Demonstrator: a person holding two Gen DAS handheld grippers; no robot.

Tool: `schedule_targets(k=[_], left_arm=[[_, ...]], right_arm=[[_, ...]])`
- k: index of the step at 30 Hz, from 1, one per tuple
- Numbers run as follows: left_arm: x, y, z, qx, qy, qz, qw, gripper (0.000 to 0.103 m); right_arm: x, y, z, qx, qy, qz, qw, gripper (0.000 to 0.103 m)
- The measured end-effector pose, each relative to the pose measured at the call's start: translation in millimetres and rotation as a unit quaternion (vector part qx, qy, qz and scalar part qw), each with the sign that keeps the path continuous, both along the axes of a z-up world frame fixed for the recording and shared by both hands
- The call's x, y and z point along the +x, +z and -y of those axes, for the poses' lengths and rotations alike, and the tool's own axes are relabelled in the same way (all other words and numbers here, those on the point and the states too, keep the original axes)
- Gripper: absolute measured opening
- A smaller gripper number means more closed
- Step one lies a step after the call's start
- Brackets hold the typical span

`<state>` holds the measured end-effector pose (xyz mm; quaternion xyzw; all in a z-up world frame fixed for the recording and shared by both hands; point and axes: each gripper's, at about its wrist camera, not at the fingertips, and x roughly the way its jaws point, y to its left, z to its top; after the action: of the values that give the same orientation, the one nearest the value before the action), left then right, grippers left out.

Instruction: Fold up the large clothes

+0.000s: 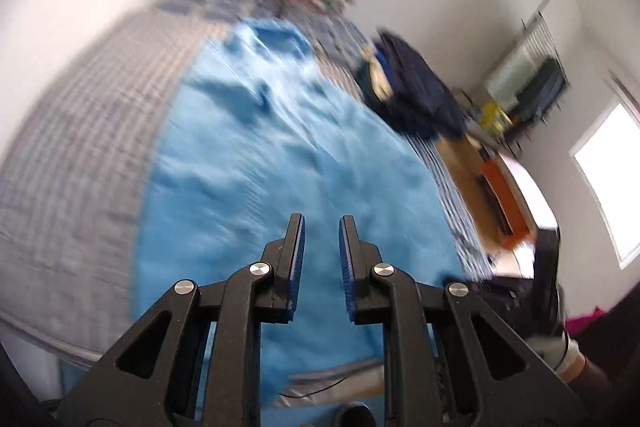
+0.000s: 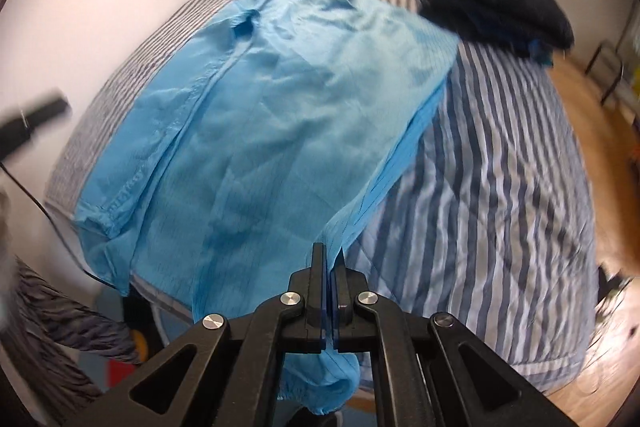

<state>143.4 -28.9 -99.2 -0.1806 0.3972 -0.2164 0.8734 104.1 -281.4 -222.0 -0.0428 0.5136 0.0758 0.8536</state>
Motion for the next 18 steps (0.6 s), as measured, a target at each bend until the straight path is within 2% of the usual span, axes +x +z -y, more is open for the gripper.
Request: schedule_targets(k=[3,7,10,13,18], left_arm=[[6,6,-45,-0.002,0.05,0.02,0.9985,0.015],[14,-3,-95,-0.047,0.112,0.006,0.9926,0.015],[16,-9,-115,-0.065,0.13,-0.002,0.9893,0.015],[17,-10,-123,-0.066,0.14,0.001,0.988,0.016],[11,-11,-126,-0.07,0.144,0.002,0.9871,0.016]], right_arm=[[-6,8,-32,-0.059,0.036,0.031,0.997,0.0],[-11,10,-83,-0.122,0.095,0.066,0.986,0.0],[-14,3,-119,-0.154,0.14,0.076,0.975,0.0],[-12,-12,-148,-0.155,0.179,0.062,0.97,0.0],[-1,-34,-175,-0.124,0.196,0.023,0.972,0.0]])
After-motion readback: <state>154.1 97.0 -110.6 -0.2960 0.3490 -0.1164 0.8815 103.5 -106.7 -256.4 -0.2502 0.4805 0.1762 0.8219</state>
